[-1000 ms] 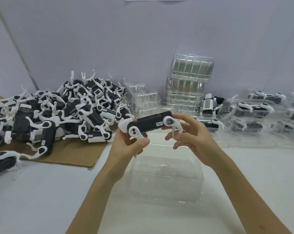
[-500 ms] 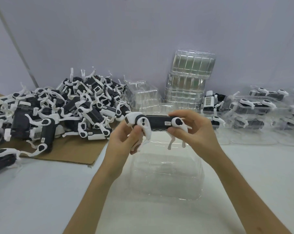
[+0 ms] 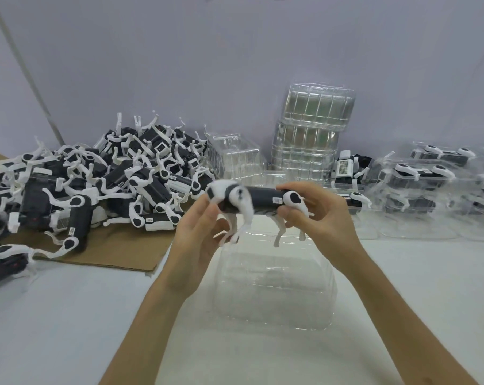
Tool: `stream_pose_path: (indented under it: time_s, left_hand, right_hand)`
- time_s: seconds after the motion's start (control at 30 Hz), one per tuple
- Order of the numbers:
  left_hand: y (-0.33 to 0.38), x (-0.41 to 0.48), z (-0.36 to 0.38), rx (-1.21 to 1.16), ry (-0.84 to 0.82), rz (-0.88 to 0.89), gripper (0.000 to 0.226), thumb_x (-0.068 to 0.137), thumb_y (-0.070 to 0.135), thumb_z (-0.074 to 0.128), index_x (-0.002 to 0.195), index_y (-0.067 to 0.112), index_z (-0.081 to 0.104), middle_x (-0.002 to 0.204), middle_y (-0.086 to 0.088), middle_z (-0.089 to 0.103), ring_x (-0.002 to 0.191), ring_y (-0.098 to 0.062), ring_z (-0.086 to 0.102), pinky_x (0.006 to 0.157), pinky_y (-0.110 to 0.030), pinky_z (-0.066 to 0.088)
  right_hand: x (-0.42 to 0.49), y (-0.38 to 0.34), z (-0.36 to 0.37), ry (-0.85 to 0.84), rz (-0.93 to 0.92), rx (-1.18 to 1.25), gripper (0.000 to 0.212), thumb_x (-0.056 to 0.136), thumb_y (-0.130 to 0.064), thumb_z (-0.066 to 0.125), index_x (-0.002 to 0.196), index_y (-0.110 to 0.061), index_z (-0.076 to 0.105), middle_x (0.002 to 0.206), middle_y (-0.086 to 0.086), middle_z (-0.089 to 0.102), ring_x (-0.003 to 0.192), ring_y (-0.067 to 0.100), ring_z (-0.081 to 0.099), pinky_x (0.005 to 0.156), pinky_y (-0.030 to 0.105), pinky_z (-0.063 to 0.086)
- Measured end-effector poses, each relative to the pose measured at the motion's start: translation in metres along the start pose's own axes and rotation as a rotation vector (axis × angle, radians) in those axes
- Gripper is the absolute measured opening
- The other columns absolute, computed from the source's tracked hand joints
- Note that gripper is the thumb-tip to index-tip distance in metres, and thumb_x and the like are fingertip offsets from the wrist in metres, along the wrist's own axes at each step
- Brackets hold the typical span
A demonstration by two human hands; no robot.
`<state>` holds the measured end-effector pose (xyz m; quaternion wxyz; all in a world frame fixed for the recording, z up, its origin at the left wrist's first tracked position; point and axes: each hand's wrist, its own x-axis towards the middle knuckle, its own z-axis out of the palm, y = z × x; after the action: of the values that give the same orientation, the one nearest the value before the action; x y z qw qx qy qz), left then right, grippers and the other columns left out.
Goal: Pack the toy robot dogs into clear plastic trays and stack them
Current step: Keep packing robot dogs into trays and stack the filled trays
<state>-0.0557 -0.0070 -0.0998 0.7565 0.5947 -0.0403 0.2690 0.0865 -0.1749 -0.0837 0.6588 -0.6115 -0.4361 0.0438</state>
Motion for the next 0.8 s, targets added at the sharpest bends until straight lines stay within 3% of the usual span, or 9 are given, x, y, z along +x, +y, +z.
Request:
stream_pose_path:
  time_s: [0.1, 0.23, 0.33, 0.37, 0.47, 0.6, 0.67, 0.73, 0.8]
  left_hand:
    - [0.004, 0.0, -0.005, -0.173, -0.131, -0.017, 0.065, 0.083, 0.051, 0.072, 0.138, 0.02, 0.056, 0.113, -0.005, 0.063, 0.085, -0.02, 0.059, 0.079, -0.034, 0.052]
    - [0.006, -0.001, -0.005, -0.169, -0.134, -0.026, 0.06, 0.083, 0.046, 0.074, 0.134, 0.019, 0.059, 0.118, -0.009, 0.064, 0.089, -0.022, 0.062, 0.082, -0.034, 0.053]
    - [0.004, -0.001, -0.005, -0.042, -0.015, -0.022, 0.044, 0.083, 0.038, 0.071, 0.123, 0.02, 0.067, 0.113, -0.01, 0.068, 0.088, -0.022, 0.064, 0.08, -0.031, 0.053]
    - [0.003, -0.001, -0.005, 0.017, 0.019, -0.02, 0.038, 0.084, 0.035, 0.068, 0.119, 0.021, 0.069, 0.112, -0.01, 0.069, 0.089, -0.022, 0.065, 0.08, -0.03, 0.053]
    - [0.0, -0.001, -0.002, 0.151, 0.047, -0.022, 0.033, 0.085, 0.033, 0.065, 0.116, 0.022, 0.069, 0.112, -0.007, 0.072, 0.096, -0.021, 0.068, 0.082, -0.028, 0.053]
    - [-0.016, 0.0, -0.002, 0.725, 0.148, -0.018, 0.018, 0.093, 0.032, 0.067, 0.11, 0.037, 0.067, 0.119, 0.02, 0.066, 0.113, -0.003, 0.059, 0.099, -0.027, 0.043]
    - [-0.026, -0.001, -0.002, 1.0, 0.116, -0.105, 0.026, 0.092, 0.031, 0.067, 0.111, 0.047, 0.058, 0.122, 0.026, 0.057, 0.117, 0.002, 0.051, 0.095, -0.016, 0.037]
    - [-0.032, -0.001, -0.003, 0.912, 0.094, -0.224, 0.028, 0.095, 0.027, 0.063, 0.109, 0.049, 0.057, 0.125, 0.023, 0.057, 0.117, -0.002, 0.052, 0.081, -0.007, 0.038]
    - [-0.035, 0.001, -0.007, 0.85, 0.099, -0.249, 0.029, 0.096, 0.024, 0.06, 0.108, 0.051, 0.059, 0.124, 0.023, 0.06, 0.116, -0.004, 0.056, 0.082, -0.012, 0.04]
  right_hand:
    - [0.002, 0.0, -0.004, -0.152, 0.302, 0.3, 0.031, 0.092, -0.023, 0.064, 0.117, -0.005, 0.065, 0.104, 0.018, 0.071, 0.088, 0.031, 0.072, 0.068, 0.031, 0.059]
    - [0.0, -0.002, -0.001, -0.326, 0.621, 0.716, 0.035, 0.095, -0.024, 0.057, 0.12, -0.001, 0.066, 0.106, 0.019, 0.067, 0.087, 0.027, 0.066, 0.066, 0.022, 0.052]
    - [0.001, 0.0, 0.0, -0.336, 0.689, 0.878, 0.035, 0.086, -0.024, 0.069, 0.114, -0.004, 0.074, 0.109, 0.017, 0.07, 0.096, 0.028, 0.071, 0.11, 0.037, 0.034]
    - [0.002, -0.001, 0.0, -0.33, 0.7, 0.928, 0.037, 0.082, -0.021, 0.076, 0.114, -0.003, 0.074, 0.111, 0.017, 0.07, 0.098, 0.028, 0.071, 0.114, 0.037, 0.034]
    - [0.001, -0.001, -0.004, -0.3, 0.729, 1.056, 0.051, 0.068, -0.014, 0.089, 0.114, 0.001, 0.072, 0.112, 0.02, 0.069, 0.097, 0.032, 0.071, 0.088, 0.036, 0.059]
    - [0.001, -0.002, 0.0, -0.183, 0.657, 0.872, 0.041, 0.089, -0.023, 0.066, 0.122, 0.001, 0.067, 0.115, 0.022, 0.066, 0.093, 0.03, 0.07, 0.068, 0.028, 0.059]
    - [0.003, -0.001, 0.003, -0.056, 0.517, 0.667, 0.037, 0.088, -0.023, 0.063, 0.117, 0.001, 0.064, 0.115, 0.02, 0.066, 0.093, 0.031, 0.071, 0.076, 0.028, 0.059]
    - [0.005, 0.0, 0.003, 0.094, 0.452, 0.566, 0.027, 0.088, -0.021, 0.065, 0.107, -0.001, 0.062, 0.109, 0.018, 0.067, 0.09, 0.031, 0.072, 0.082, 0.032, 0.059]
    - [0.007, -0.003, 0.0, 0.269, 0.457, 0.544, 0.022, 0.095, -0.019, 0.061, 0.11, -0.003, 0.06, 0.102, 0.016, 0.067, 0.081, 0.028, 0.072, 0.074, 0.032, 0.06]
